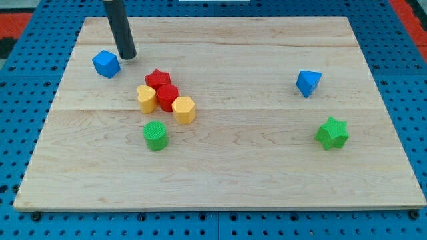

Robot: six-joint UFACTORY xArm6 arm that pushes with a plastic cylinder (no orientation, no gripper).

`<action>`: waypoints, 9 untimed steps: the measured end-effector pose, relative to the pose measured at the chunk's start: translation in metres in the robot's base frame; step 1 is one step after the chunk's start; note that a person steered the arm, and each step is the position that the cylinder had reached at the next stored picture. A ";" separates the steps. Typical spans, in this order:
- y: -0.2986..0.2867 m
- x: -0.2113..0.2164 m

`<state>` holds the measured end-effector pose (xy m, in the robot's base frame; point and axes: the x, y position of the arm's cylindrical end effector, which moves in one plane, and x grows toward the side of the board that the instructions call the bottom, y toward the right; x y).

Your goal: Push the blue cube right and up

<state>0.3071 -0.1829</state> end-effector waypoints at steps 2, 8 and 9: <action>-0.052 -0.014; -0.036 0.050; 0.015 0.022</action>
<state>0.3290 -0.1680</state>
